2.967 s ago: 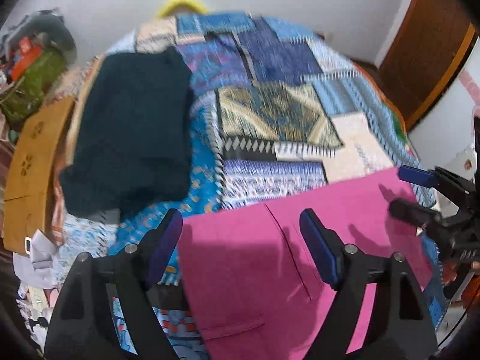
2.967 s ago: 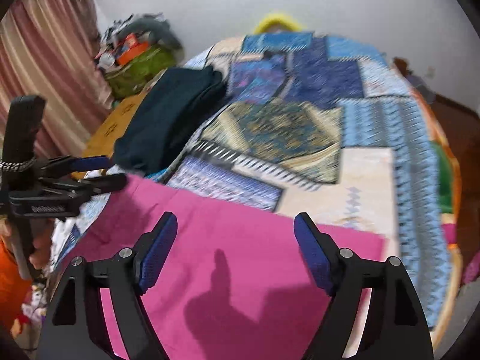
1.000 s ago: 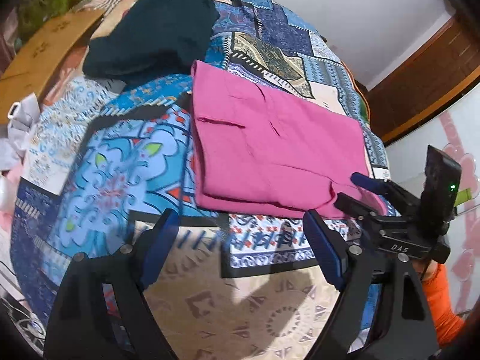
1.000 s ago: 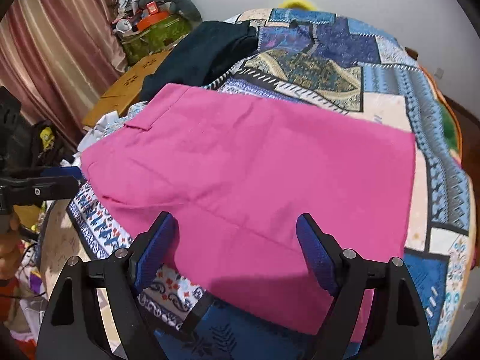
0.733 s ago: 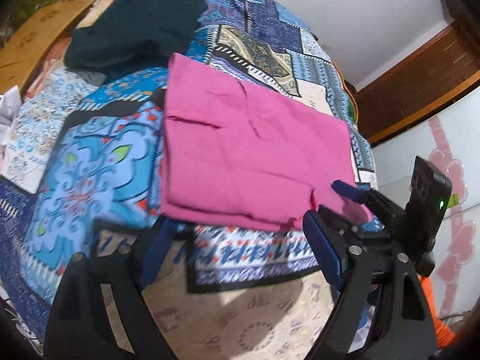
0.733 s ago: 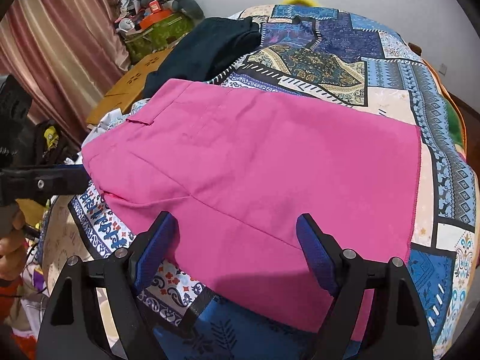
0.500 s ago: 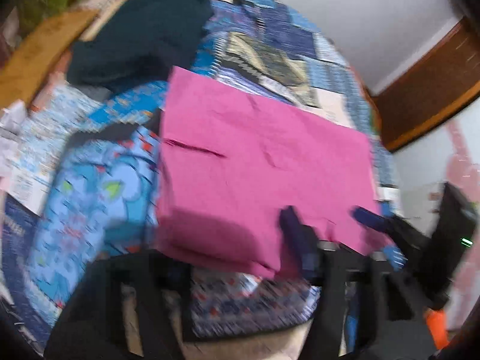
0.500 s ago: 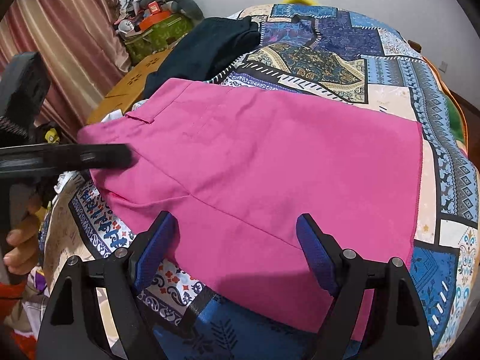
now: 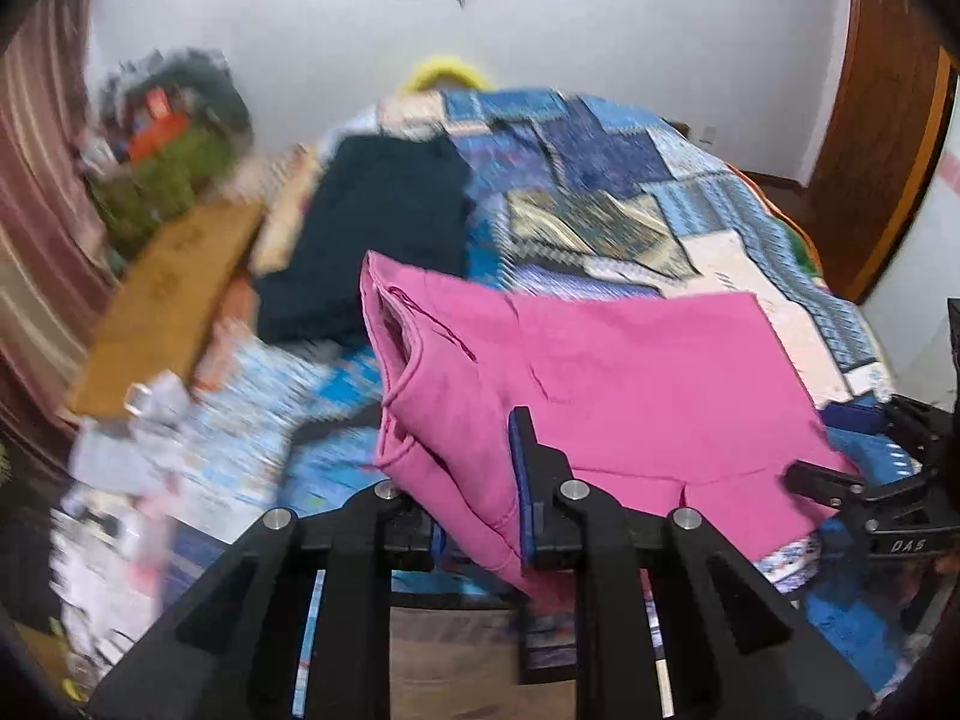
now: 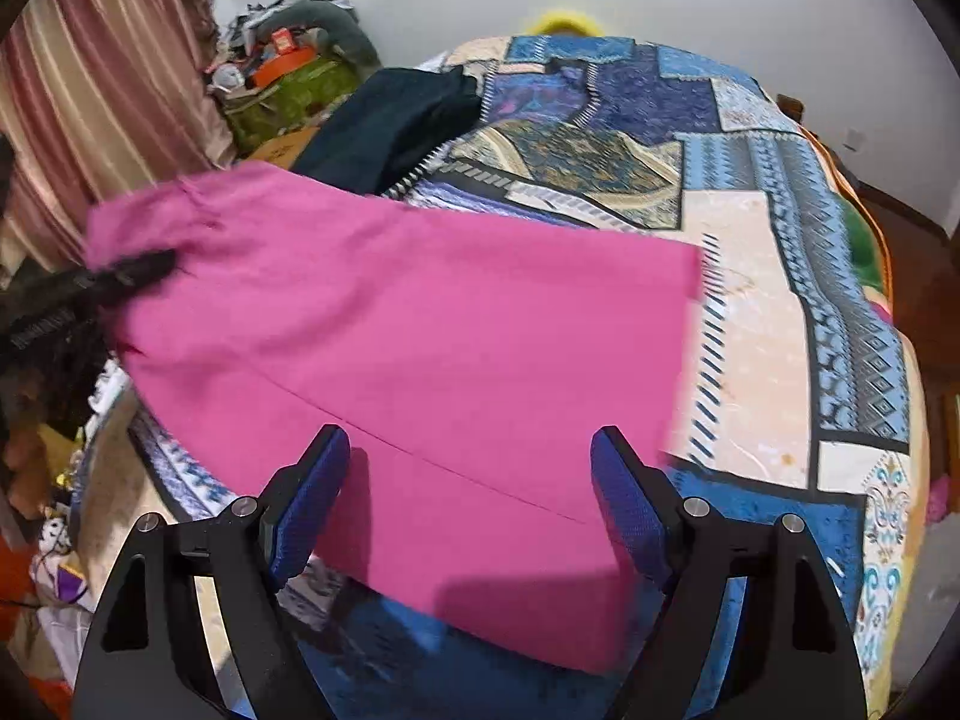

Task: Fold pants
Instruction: 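Grasp the trouser edge with the left gripper and fold it over the stack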

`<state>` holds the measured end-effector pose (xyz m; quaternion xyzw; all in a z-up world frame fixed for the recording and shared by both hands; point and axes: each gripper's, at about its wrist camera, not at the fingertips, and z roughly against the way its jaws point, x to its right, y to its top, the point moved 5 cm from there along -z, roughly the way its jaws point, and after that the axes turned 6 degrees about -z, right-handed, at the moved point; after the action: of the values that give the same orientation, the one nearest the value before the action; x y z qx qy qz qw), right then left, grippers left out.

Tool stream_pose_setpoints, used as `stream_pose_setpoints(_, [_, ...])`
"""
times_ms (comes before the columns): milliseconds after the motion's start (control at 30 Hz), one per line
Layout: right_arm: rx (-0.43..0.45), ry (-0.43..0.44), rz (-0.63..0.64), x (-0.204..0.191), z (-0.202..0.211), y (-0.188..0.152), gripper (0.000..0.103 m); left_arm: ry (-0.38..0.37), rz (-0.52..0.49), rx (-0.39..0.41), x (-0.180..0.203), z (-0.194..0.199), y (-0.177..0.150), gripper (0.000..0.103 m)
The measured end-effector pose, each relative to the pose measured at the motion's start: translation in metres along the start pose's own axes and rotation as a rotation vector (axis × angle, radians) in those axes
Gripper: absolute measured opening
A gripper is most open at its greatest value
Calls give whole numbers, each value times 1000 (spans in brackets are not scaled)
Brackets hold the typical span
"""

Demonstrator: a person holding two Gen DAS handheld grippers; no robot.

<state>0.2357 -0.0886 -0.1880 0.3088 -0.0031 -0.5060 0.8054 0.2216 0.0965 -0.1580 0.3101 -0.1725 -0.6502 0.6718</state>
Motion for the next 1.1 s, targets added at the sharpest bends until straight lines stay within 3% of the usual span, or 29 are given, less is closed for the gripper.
stream_pose_setpoints(100, [-30,-5,12,1,-7,-9,79,108,-40,91,-6,17,7,17])
stream_pose_setpoints(267, [-28,15,-17,2,-9,-12,79,115,-114,165,18,30,25,16])
stream_pose_setpoints(367, [-37,41,-46,6,-11,-14,79,39,-148,185,41,32,40,15])
stream_pose_setpoints(500, [-35,34,-35,4,-11,-15,79,-122,-155,155,73,23,61,14])
stream_pose_setpoints(667, [-32,44,-43,5,-12,-14,79,-355,-59,68,96,3,77,14])
stream_pose_setpoints(767, [-27,49,-47,6,-11,-15,79,-450,-14,8,108,-5,75,14])
stream_pose_setpoints(1033, [-26,57,-46,6,-12,-14,79,-473,-88,-93,138,-19,54,16])
stream_pose_setpoints(1067, [-25,58,-46,6,-12,-14,79,-459,-102,-103,139,-19,51,20])
stream_pose_setpoints(1100, [-25,59,-47,6,-12,-14,79,-436,-127,-119,142,-18,47,33])
